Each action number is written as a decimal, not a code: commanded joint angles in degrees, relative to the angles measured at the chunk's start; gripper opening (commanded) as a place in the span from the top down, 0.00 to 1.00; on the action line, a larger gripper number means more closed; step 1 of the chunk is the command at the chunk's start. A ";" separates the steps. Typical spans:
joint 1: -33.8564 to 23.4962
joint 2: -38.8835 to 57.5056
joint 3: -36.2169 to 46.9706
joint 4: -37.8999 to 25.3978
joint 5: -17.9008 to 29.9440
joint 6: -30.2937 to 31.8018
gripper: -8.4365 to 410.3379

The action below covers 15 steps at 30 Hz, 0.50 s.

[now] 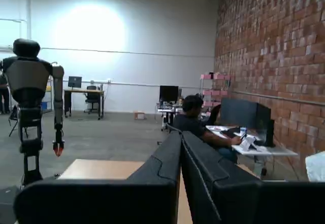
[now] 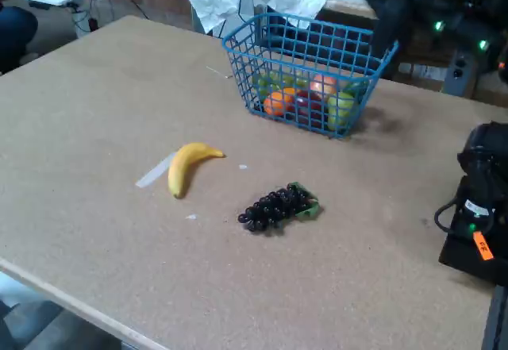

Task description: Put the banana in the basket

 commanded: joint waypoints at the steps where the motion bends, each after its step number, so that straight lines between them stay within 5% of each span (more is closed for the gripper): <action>1: 0.00 4.98 8.94 -4.55 0.00 -0.90 0.98; 9: 0.04 23.23 29.05 -14.49 -0.15 -0.76 0.98; 15: 0.22 37.53 36.98 -15.30 -4.02 3.80 0.98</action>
